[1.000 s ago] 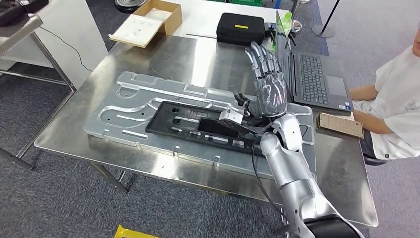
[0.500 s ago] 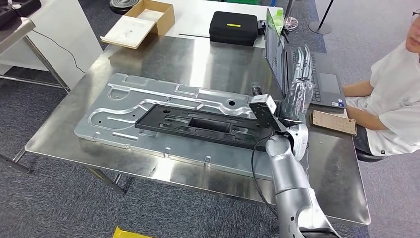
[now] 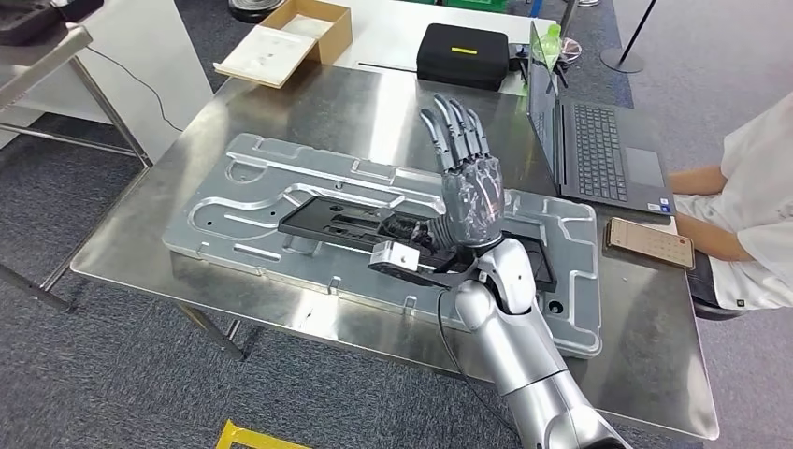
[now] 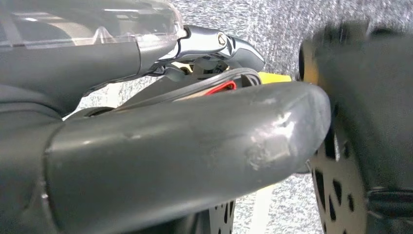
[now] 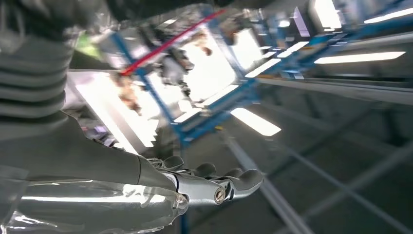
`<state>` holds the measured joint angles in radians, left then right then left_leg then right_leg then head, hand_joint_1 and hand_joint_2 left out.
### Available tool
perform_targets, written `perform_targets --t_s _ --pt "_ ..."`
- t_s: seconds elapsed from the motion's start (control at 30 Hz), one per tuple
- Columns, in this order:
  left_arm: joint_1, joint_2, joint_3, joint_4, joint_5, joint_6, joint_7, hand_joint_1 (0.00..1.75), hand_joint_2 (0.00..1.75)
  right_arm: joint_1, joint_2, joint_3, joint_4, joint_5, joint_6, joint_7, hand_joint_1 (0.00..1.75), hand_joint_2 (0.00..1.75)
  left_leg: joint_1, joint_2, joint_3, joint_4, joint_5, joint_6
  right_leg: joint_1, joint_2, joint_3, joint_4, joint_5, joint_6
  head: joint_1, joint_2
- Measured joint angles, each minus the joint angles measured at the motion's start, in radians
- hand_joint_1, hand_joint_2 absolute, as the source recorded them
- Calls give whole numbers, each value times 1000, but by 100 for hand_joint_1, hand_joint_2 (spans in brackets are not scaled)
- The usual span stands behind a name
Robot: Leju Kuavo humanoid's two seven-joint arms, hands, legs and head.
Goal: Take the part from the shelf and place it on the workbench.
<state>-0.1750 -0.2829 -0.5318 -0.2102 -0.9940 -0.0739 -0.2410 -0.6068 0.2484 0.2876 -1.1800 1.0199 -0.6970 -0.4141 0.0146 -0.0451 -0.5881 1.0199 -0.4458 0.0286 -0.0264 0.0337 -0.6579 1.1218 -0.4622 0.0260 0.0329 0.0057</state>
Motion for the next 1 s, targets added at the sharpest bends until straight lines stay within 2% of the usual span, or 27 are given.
perform_targets --t_s 0.03,0.1,0.13,0.2,0.23,0.27,0.33,0.37,0.4,0.43,0.5,0.57,0.6,0.67,0.7,0.73,0.8,0.83,0.87,0.9,0.93,0.97,1.0 --pt "-1 0 1 0 0 0 0 0 0 -1 0 14 -7 8 0 6 0 0 1 -8 -2 2 -1 -7 0 13 27 -52 16 -2 0 0" --pt "-1 0 2 0 -1 -1 1 0 0 -1 1 35 -17 23 -1 18 0 0 3 -23 -7 0 2 -21 5 22 41 -80 13 -10 0 0" --pt "-1 0 4 0 -1 -1 1 0 0 -2 1 47 -21 31 -1 23 0 0 6 -30 -8 -2 4 -29 6 14 42 -83 15 -16 -1 0" --pt "-1 0 7 0 -1 -2 1 0 0 -3 3 64 -29 39 -1 28 0 0 7 -18 -14 8 -5 -39 5 -2 47 -92 20 -31 -2 0" --pt "-2 0 8 0 0 -2 1 0 0 -5 3 70 -31 40 -1 28 0 0 7 -2 -27 38 -24 -42 4 -12 50 -97 21 -39 -3 0" --pt "-3 0 9 0 0 -2 1 0 0 -5 4 74 -33 41 -1 29 0 0 6 14 -52 90 -52 -43 7 -22 52 -99 21 -44 -3 0" --pt "-4 0 11 0 -1 -2 1 0 0 -4 4 79 -35 41 -1 29 0 0 6 28 -116 223 -110 -45 14 -44 52 -99 19 -50 -4 0" --pt "-4 0 12 0 -1 -2 2 0 0 -4 4 81 -35 41 -1 30 0 0 6 30 -138 267 -120 -45 17 -55 52 -98 17 -53 -4 0" --pt "-4 1 12 0 -1 -2 3 0 0 -3 4 83 -35 42 -1 30 0 0 6 32 -141 272 -111 -44 20 -65 53 -97 16 -54 -4 0" --pt "-4 1 13 0 -1 -2 4 0 0 -4 4 84 -36 43 -1 30 0 0 5 36 -124 239 -84 -41 22 -75 54 -96 14 -55 -4 0" --pt "-3 1 16 0 -1 -2 5 0 0 -5 4 87 -37 45 -1 30 0 0 -1 70 -59 108 -21 -30 27 -91 58 -93 10 -52 -4 0" --pt "-5 0 18 0 -1 -2 6 0 0 -6 3 89 -40 45 -1 32 0 0 -11 102 -18 21 3 -19 33 -106 58 -90 6 -46 -4 0" --pt "-5 0 18 0 -1 -2 6 0 0 -7 2 89 -41 45 -1 32 0 0 -15 104 -14 8 2 -15 34 -114 59 -90 6 -42 -3 0" --pt "-5 -1 19 0 -1 -2 7 0 0 -8 2 91 -42 45 -2 33 0 0 -13 84 -13 -1 9 -5 34 -129 61 -90 3 -32 -3 0" --pt "-4 -1 19 0 -1 -2 7 0 0 -9 2 92 -43 45 -2 33 0 0 -10 74 -11 -6 13 0 32 -121 60 -83 -5 -27 -3 0" --pt "-5 -2 19 0 -1 -2 7 0 0 -11 2 92 -44 45 -2 33 0 0 -6 65 -8 -12 17 5 30 -103 51 -58 -24 -22 -3 0" --pt "-6 -2 19 0 -1 -2 7 0 0 -11 0 92 -45 45 -2 33 0 0 -4 47 -8 -15 22 11 23 -56 2 52 -85 -13 -3 0" --pt "-6 -2 19 0 -1 -2 7 0 0 -9 -2 92 -45 45 -2 33 0 0 -4 37 -9 -15 23 12 21 -44 -30 118 -112 -10 -3 0" --pt "-6 -2 19 0 -1 -3 7 0 0 -7 -4 92 -45 45 -2 33 0 0 -4 26 -10 -13 23 12 19 -39 -55 167 -125 -8 -3 0" --pt "-6 -2 20 0 -1 -3 7 0 0 -5 -6 92 -45 45 -2 33 0 0 -4 15 -11 -12 23 12 18 -38 -65 183 -120 -7 -3 0" --pt "-6 -2 20 0 -1 -3 7 0 0 -5 -6 92 -45 45 -2 33 0 0 -4 3 -12 -9 22 12 16 -35 -55 159 -94 -7 -3 0" --pt "-6 -2 20 0 -1 -3 7 0 0 -5 -7 92 -45 45 -2 33 0 0 -4 -8 -12 -7 21 10 14 -27 -28 100 -57 -8 -3 0" --pt "-6 -3 20 0 -1 -3 7 0 0 -6 -7 92 -45 45 -2 33 0 0 -3 -19 -13 -4 20 8 11 -6 4 32 -25 -10 -3 0"
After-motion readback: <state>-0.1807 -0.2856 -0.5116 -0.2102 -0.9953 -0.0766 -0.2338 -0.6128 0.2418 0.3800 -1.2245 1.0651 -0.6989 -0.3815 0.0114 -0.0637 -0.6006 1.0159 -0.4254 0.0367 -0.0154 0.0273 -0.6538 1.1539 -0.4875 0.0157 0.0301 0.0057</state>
